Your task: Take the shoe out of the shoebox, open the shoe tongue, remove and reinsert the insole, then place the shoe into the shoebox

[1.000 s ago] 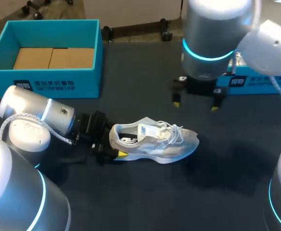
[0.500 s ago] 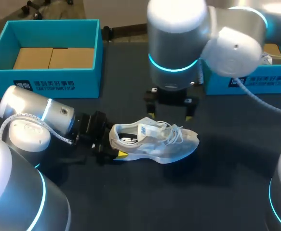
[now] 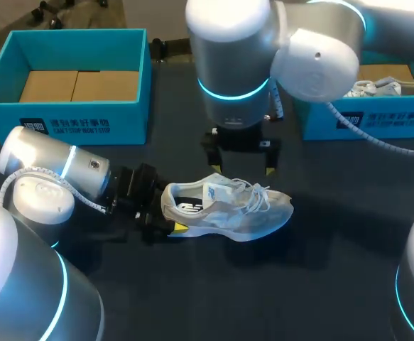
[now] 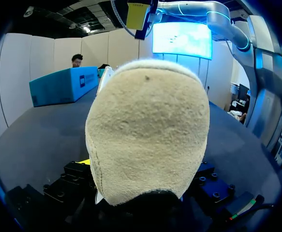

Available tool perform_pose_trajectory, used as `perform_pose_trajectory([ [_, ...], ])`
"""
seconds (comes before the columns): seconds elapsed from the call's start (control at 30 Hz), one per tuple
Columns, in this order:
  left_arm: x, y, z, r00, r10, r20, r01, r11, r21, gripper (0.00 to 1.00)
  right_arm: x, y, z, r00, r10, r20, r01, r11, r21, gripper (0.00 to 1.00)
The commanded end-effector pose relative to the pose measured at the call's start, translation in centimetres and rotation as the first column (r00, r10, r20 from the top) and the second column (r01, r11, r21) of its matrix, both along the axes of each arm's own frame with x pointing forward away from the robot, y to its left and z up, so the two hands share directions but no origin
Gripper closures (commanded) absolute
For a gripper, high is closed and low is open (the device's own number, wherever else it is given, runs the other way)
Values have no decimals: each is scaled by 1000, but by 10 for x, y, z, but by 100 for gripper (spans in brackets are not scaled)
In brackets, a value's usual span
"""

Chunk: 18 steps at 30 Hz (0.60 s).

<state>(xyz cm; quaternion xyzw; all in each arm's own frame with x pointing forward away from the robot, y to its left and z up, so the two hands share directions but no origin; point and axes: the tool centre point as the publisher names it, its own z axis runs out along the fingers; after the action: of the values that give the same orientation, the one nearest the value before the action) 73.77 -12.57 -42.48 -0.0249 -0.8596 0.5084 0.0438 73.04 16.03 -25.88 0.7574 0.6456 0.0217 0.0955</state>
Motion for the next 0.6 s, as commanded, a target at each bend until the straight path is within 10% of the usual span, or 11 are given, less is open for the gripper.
perform_pose_trajectory([
  [0.03,-2,0,-1,1000,0,1,0,1000,4,100,-4,6,-2,1000,-20,9,20,1000,-13,0],
  [0.6,-2,0,-1,1000,0,1,0,1000,4,100,-17,51,-14,997,-70,26,72,996,-46,0],
])
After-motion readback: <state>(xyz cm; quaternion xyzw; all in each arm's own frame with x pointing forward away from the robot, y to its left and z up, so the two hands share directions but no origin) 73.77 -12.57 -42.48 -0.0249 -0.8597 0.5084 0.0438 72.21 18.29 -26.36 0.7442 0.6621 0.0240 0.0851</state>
